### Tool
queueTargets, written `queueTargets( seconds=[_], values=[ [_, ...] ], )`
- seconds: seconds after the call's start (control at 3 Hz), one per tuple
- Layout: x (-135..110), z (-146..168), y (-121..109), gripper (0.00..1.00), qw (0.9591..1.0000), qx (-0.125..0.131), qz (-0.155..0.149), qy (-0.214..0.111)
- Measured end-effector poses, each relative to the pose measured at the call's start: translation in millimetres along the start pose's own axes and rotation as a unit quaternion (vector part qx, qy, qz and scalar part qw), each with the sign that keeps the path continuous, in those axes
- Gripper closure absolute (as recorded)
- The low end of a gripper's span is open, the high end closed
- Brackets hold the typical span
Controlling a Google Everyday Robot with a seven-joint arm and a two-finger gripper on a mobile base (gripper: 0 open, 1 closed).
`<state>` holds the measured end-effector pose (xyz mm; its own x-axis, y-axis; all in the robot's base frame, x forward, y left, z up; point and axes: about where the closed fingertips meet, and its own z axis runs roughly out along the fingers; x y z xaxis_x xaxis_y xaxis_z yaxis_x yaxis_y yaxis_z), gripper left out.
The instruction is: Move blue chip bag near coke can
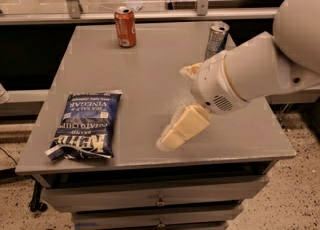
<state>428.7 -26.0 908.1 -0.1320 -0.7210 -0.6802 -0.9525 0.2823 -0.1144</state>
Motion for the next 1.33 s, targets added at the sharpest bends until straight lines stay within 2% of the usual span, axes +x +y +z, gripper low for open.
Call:
queueTargets(
  seconds=[0.67, 1.33],
  values=[
    [-26, 68, 9, 0.00, 0.9989, -0.018, -0.020, -0.037],
    [-39, 114, 24, 0.00, 0.9977, -0.026, -0.039, -0.048]
  ],
)
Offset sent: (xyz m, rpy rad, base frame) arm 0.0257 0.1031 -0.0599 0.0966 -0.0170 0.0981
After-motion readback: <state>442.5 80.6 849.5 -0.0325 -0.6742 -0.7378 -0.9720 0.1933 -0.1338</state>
